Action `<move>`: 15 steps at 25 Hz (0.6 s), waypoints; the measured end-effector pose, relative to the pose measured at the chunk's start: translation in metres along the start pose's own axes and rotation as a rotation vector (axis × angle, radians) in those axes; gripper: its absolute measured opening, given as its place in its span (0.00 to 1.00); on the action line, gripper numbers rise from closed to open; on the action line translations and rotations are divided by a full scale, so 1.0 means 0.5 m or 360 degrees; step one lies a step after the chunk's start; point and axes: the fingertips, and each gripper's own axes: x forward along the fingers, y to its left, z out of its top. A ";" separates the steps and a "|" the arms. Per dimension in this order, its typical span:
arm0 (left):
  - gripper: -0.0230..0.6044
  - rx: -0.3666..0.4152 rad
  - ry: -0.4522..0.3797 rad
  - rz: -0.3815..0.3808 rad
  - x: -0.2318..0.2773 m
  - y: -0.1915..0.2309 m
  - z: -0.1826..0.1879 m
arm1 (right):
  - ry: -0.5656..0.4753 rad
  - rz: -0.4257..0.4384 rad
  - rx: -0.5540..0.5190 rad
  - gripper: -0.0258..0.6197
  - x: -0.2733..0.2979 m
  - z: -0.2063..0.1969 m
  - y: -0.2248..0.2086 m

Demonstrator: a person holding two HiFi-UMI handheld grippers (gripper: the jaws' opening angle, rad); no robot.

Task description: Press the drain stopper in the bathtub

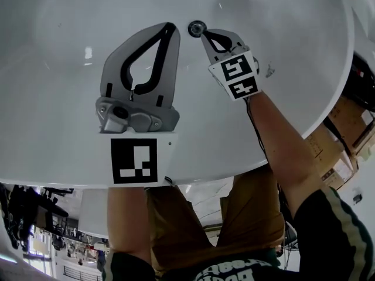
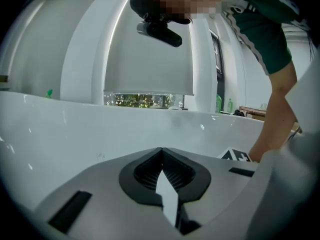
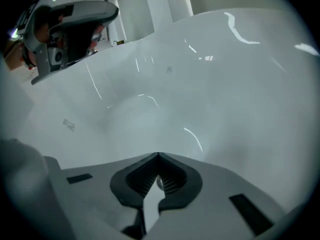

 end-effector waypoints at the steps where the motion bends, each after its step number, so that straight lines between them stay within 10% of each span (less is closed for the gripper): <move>1: 0.05 -0.0002 0.0002 -0.0006 0.001 0.000 -0.004 | 0.0025 -0.0001 0.0003 0.05 0.013 -0.009 -0.003; 15: 0.05 -0.0064 0.0006 -0.0051 0.018 0.019 -0.039 | 0.0331 0.0023 -0.0052 0.05 0.146 -0.103 -0.010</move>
